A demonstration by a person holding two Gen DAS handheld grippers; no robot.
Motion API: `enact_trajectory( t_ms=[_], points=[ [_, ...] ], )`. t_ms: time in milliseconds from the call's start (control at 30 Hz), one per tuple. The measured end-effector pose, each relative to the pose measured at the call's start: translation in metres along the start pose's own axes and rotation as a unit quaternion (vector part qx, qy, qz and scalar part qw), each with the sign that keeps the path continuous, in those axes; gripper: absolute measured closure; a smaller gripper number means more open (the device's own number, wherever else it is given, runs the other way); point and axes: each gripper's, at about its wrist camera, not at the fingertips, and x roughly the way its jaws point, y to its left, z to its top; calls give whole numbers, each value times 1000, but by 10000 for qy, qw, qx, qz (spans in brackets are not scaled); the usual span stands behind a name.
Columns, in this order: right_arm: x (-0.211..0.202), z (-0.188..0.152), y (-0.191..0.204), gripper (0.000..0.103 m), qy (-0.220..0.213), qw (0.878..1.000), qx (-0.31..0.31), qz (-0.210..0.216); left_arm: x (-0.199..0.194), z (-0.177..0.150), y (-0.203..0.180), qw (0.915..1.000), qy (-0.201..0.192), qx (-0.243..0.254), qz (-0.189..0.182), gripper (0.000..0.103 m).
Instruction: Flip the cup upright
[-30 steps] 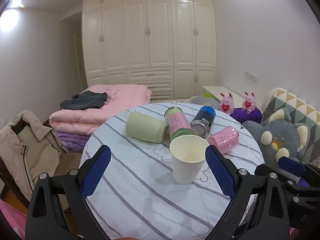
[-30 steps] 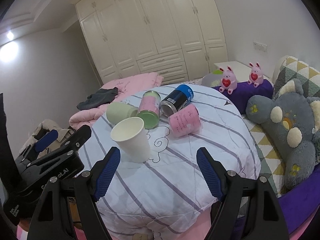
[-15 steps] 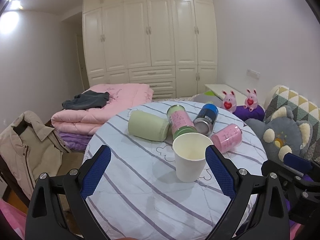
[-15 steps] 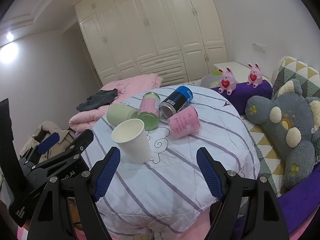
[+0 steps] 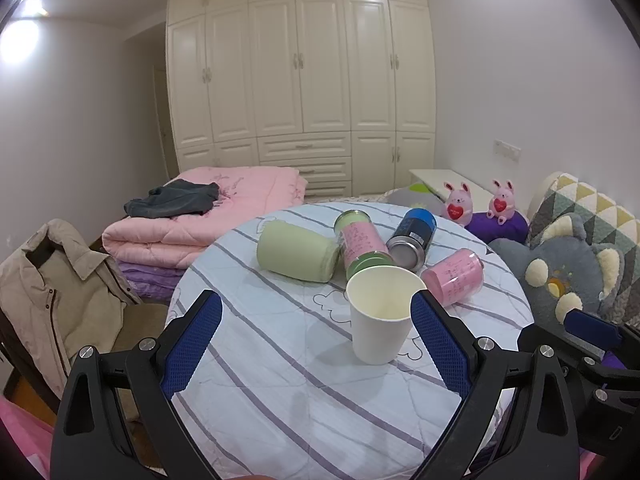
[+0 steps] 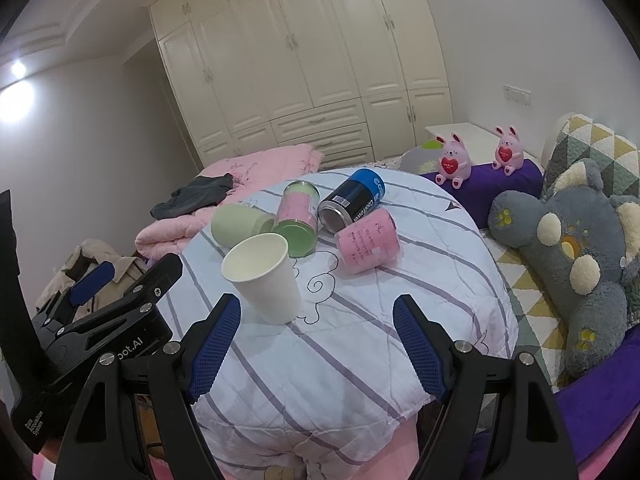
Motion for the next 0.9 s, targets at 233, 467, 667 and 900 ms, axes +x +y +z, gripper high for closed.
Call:
enact_trajectory(
  t_ms=[233, 467, 667, 900],
  points=[
    [0, 0, 0, 23, -6, 10000, 1, -58, -3, 0, -1, 9999, -49, -5, -109, 6],
    [2, 0, 0, 23, 23, 9999, 35, -101, -6, 1, -1, 9998, -51, -15, -186, 6],
    [3, 0, 0, 23, 59, 9999, 14, -148, -6, 1, -1, 9998, -59, -3, -200, 6],
    [4, -1, 0, 23, 80, 9997, 28, -249, -7, 1, -1, 9998, -43, -17, -171, 6]
  ],
)
